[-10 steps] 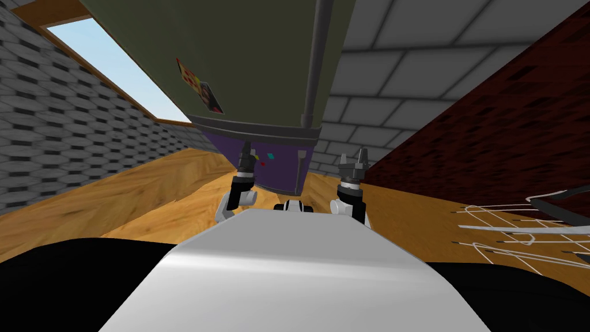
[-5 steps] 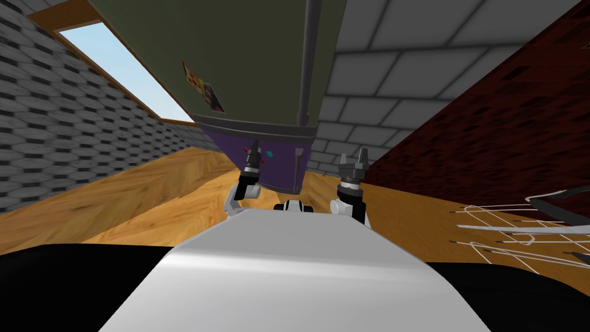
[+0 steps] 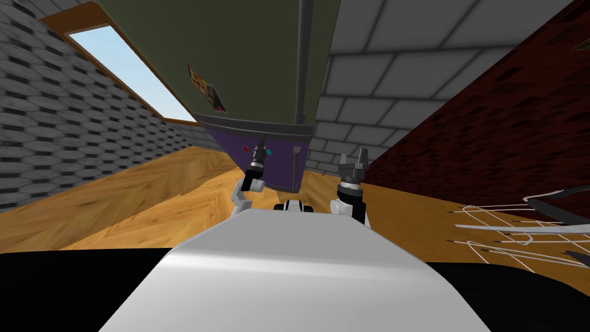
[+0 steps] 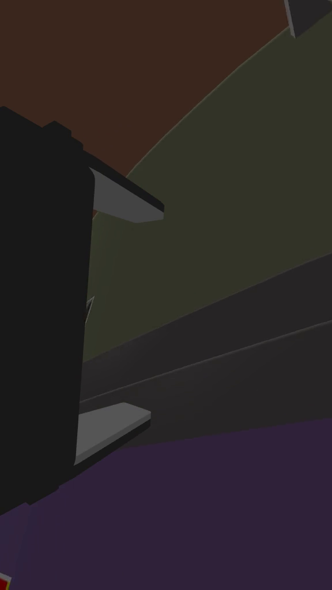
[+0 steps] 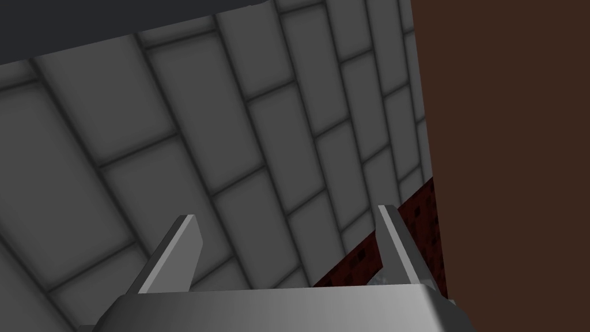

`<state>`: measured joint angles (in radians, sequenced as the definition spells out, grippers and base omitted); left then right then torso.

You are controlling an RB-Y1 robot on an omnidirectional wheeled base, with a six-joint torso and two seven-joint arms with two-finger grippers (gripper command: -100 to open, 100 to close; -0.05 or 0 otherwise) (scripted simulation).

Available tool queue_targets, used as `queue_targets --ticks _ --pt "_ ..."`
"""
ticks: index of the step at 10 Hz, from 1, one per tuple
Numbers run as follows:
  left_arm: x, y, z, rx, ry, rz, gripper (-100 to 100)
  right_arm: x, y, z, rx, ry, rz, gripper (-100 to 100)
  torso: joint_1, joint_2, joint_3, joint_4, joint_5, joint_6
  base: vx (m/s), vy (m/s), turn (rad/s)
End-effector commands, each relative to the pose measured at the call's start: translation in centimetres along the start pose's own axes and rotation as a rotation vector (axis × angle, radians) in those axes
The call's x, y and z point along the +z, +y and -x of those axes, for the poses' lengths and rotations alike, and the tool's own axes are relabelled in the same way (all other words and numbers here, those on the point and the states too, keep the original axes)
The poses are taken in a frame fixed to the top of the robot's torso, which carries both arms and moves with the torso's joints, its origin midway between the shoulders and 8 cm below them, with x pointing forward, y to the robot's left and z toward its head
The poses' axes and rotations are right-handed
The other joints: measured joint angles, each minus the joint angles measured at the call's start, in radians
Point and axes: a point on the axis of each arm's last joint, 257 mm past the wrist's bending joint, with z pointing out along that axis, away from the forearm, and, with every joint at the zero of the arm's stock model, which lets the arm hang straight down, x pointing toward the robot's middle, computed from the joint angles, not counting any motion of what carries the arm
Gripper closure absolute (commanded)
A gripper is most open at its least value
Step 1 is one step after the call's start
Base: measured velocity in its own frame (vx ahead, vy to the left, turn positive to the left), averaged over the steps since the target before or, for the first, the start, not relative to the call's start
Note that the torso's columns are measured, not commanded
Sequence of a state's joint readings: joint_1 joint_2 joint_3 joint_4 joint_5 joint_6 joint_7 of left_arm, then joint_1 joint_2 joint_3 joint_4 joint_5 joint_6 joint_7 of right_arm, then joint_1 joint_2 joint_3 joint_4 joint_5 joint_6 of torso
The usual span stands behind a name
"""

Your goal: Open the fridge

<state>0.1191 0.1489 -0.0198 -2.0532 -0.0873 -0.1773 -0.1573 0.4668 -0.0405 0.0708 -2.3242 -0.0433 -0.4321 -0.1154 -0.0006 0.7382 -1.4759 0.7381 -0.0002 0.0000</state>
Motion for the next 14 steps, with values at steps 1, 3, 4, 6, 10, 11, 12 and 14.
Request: queue_targets --ticks 1,3,4,6,10,11,12,14 --pt "1.5 0.8 -1.2 -0.003 0.021 0.009 -100 0.0 0.0 0.0 0.0 0.0 0.0 0 0.0 0.001 0.0 0.0 0.0 0.0 -0.068 -0.05 0.01" --pt "3.0 1.4 -2.2 -0.004 0.04 0.022 -100 0.0 0.0 0.0 0.0 0.0 0.0 0 0.001 0.001 0.001 0.0 0.0 0.0 -0.071 -0.049 0.016" --pt "3.5 2.7 -3.1 -0.001 0.06 0.054 -100 0.0 0.0 0.0 0.0 0.0 0.0 0 0.001 -0.001 0.0 0.0 0.0 0.0 -0.047 -0.056 0.026" --pt "4.5 2.0 -3.3 -0.003 0.061 0.034 -100 0.0 0.0 0.0 0.0 0.0 0.0 0 0.001 -0.001 -0.001 0.0 0.0 0.0 -0.039 -0.029 0.006" --pt "7.6 2.8 -5.5 0.004 0.104 0.058 -100 0.0 0.0 0.0 0.0 0.0 0.0 0 -0.001 0.001 0.0 0.0 0.0 0.0 -0.052 -0.041 0.018" --pt "8.1 3.9 -6.4 0.01 0.125 0.091 -100 0.0 0.0 0.0 0.0 0.0 0.0 0 0.0 0.001 0.001 0.0 0.0 0.0 -0.094 -0.036 0.018" --pt "9.1 3.2 -6.6 0.01 0.126 0.073 -100 0.0 0.0 0.0 0.0 0.0 0.0 0 0.001 0.002 0.001 0.0 0.0 0.0 -0.072 -0.031 0.011" --pt "10.5 3.5 -7.7 0.017 0.149 0.09 -100 0.0 0.0 0.0 0.0 0.0 0.0 0 0.001 -0.001 -0.001 0.0 0.0 0.0 -0.053 -0.028 0.015"
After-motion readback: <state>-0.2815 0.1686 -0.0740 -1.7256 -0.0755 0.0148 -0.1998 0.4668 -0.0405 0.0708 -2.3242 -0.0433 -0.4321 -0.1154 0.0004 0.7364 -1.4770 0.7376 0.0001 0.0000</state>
